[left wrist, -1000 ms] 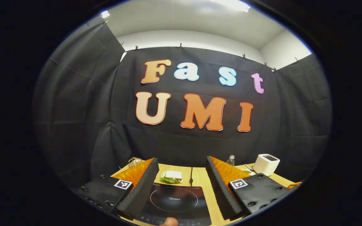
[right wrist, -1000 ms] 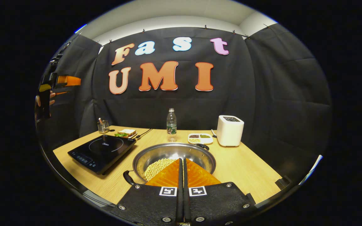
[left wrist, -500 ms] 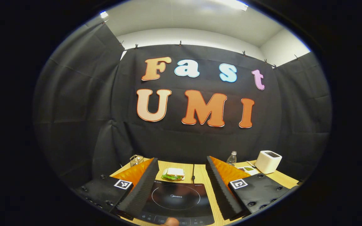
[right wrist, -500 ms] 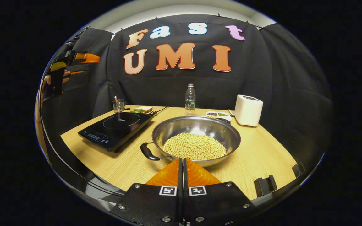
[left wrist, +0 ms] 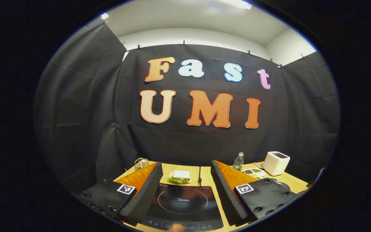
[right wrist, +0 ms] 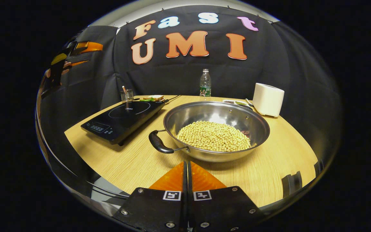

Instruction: First push the handle of the pot to place it horizontally, then grasp the pot with both hands and set it on the induction cooktop.

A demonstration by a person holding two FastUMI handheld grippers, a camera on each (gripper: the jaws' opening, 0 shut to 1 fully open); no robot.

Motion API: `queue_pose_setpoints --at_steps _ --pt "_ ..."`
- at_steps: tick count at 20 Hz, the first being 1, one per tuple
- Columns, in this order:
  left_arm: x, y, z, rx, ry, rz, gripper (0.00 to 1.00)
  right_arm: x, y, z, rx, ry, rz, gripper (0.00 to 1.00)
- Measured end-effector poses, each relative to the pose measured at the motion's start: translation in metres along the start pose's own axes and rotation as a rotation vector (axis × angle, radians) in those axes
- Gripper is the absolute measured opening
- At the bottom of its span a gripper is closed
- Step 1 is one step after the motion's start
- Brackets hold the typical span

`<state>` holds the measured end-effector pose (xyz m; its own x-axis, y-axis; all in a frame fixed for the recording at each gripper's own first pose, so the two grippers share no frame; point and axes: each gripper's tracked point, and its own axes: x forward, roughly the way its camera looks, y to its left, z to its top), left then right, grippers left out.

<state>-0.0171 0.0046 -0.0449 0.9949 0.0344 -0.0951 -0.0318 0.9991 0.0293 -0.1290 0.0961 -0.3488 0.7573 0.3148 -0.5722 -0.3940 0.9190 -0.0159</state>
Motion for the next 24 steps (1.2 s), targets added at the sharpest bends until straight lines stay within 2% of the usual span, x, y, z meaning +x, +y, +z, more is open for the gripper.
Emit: queue_pose_setpoints --at_steps 10,24 --pt "0.002 0.019 -0.005 0.011 0.013 0.03 0.97 0.025 0.019 0.012 -0.016 0.019 0.034 0.0" --pt "0.022 0.043 -0.024 -0.018 0.041 0.029 0.97 0.054 0.047 0.024 0.058 0.052 0.049 0.0"
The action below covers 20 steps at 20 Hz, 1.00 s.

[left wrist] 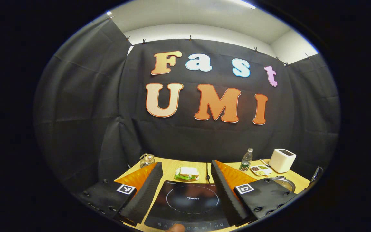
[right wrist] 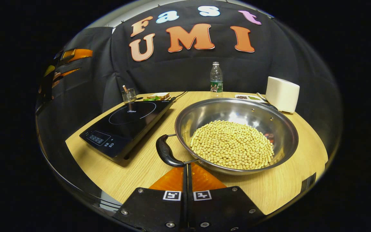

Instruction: First push the handle of the pot to place it horizontally, then grasp the pot with both hands and set it on the induction cooktop.

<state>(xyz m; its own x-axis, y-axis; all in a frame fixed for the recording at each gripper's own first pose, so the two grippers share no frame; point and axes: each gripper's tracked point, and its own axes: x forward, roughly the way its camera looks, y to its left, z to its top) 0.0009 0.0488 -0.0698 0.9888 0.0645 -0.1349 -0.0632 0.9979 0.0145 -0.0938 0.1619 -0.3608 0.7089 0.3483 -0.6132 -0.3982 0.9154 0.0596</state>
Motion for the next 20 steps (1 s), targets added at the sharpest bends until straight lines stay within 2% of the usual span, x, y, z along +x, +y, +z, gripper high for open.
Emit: queue_pose_setpoints --at_steps 20 --pt "0.001 0.029 0.005 0.024 -0.026 0.033 0.97 0.046 0.033 0.027 0.076 0.027 -0.008 0.0"
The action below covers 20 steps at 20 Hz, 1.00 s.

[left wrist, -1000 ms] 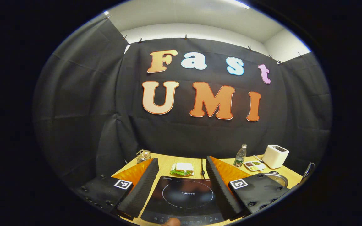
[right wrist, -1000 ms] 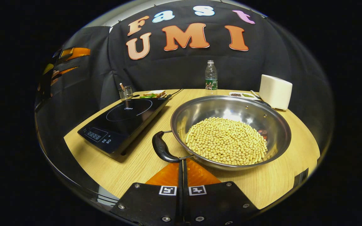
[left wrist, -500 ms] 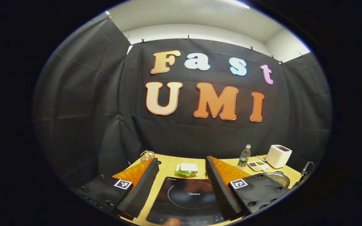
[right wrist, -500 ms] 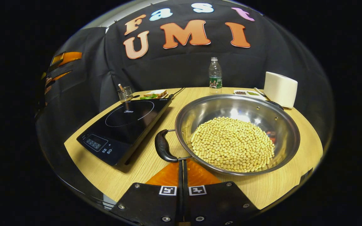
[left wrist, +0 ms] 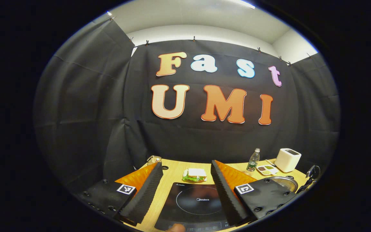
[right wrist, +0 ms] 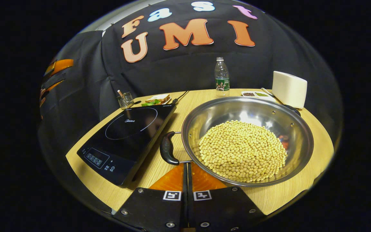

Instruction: First push the handle of the pot to place it horizontally, then grasp the pot with both hands and set it on the induction cooktop.

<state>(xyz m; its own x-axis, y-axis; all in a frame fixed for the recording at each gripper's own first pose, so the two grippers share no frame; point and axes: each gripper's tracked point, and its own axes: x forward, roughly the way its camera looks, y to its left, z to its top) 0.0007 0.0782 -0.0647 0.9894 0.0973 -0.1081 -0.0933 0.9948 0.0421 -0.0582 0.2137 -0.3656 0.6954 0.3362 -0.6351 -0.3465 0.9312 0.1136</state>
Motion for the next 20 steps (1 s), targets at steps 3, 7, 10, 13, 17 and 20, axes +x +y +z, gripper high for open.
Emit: queue_pose_setpoints --at_steps 3,7,10,13,17,20 --pt "-0.001 0.002 0.002 -0.005 -0.006 -0.002 0.97 0.002 0.008 0.004 -0.004 0.004 0.004 0.0" --pt "0.001 0.007 -0.002 -0.018 0.002 -0.001 0.98 0.008 0.014 0.009 0.005 0.009 0.007 0.0" --pt "0.001 0.011 -0.003 -0.022 0.005 0.005 0.97 0.008 0.016 0.008 0.016 0.012 0.007 0.0" --pt "0.002 0.014 -0.004 -0.026 0.005 0.006 0.97 0.01 0.017 0.01 0.025 0.016 0.005 0.0" --pt "0.004 0.016 -0.006 -0.03 0.008 0.005 0.97 0.012 0.019 0.011 0.039 0.022 0.007 0.0" --pt "0.005 0.017 -0.007 -0.035 0.014 0.008 0.98 0.012 0.019 0.011 0.044 0.022 0.004 0.0"
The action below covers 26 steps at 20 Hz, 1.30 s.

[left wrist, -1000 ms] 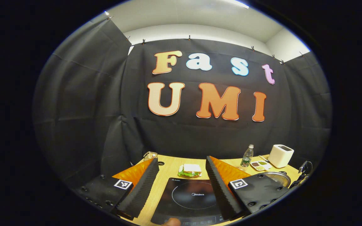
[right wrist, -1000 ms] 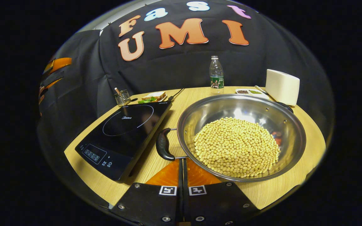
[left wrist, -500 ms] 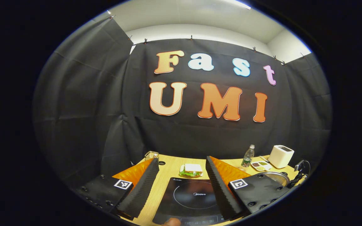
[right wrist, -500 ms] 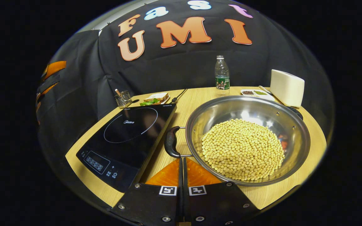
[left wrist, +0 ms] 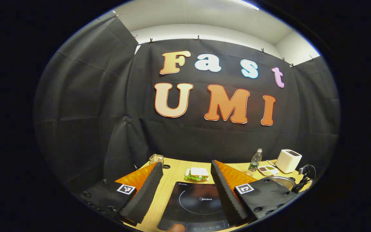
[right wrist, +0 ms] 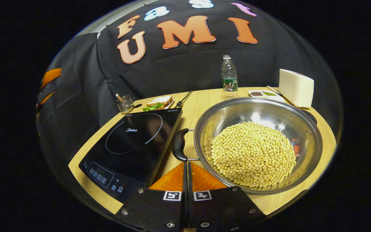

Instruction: First push the handle of the pot to place it horizontally, then grasp the pot with both hands and set it on the induction cooktop.

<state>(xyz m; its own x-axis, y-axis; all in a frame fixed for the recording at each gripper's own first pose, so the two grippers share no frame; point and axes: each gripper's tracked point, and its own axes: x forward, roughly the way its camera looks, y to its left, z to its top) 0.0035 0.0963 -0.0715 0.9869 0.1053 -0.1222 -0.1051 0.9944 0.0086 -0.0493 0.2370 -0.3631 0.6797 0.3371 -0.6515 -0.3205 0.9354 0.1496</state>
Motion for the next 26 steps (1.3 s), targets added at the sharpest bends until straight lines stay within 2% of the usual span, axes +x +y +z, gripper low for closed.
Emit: queue_pose_setpoints --at_steps 13,26 --pt "0.004 0.002 -0.006 -0.006 0.012 -0.003 0.97 0.007 0.005 0.007 0.02 -0.01 -0.021 0.0" --pt "0.005 0.005 -0.008 -0.003 0.03 0.011 0.97 0.024 0.019 0.018 0.037 0.005 -0.007 0.0"
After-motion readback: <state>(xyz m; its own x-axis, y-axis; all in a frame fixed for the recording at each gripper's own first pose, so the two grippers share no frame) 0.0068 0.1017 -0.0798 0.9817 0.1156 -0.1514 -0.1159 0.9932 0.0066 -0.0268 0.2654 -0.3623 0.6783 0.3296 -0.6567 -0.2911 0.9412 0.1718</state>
